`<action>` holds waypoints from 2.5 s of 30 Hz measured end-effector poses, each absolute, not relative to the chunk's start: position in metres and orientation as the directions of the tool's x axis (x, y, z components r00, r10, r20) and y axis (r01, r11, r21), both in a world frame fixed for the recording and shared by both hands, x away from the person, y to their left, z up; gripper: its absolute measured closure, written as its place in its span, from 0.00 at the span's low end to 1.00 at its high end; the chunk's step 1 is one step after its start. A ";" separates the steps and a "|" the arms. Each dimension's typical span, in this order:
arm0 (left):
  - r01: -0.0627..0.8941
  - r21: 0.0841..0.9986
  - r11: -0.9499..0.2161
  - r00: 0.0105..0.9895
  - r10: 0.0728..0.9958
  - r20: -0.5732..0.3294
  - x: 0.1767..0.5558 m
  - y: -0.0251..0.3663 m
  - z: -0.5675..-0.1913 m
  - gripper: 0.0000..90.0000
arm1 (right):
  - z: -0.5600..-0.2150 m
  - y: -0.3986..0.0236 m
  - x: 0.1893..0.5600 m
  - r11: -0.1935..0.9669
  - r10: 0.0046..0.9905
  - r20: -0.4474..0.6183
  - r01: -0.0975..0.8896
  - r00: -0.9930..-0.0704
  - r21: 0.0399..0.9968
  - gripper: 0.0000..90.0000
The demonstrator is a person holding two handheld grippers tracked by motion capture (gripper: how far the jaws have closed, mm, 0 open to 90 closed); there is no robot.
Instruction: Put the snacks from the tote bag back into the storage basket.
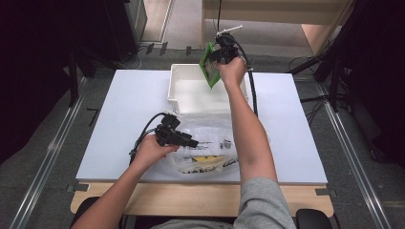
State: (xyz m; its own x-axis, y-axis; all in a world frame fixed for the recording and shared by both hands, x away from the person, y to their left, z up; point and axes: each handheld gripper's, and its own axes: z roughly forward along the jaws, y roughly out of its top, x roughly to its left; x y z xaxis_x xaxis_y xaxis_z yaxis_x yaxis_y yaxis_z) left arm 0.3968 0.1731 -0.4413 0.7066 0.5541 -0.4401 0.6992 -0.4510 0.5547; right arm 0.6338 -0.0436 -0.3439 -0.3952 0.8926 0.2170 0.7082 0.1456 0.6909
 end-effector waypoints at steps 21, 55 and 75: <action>0.702 0.548 -0.455 0.707 0.536 -0.461 0.397 0.171 -0.443 0.51 | -0.371 -0.049 0.620 0.154 0.884 0.227 0.713 -0.409 0.684 0.81; 0.700 0.546 -0.460 0.708 0.549 -0.445 0.397 0.171 -0.444 0.49 | -0.401 -0.053 0.628 0.166 0.894 0.216 0.739 -0.392 0.653 0.56; 0.698 0.545 -0.464 0.710 0.549 -0.441 0.397 0.170 -0.445 0.48 | -0.410 -0.054 0.632 0.131 0.895 0.249 0.752 -0.370 0.646 0.36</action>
State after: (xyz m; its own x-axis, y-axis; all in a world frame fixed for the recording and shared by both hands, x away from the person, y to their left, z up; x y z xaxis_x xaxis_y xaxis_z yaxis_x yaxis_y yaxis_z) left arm 0.3968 0.1699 -0.4446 0.7099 0.5491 -0.4411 0.6979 -0.4643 0.5453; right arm 0.6319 -0.0542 -0.4096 -0.3698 0.8952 0.2485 0.7521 0.1314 0.6459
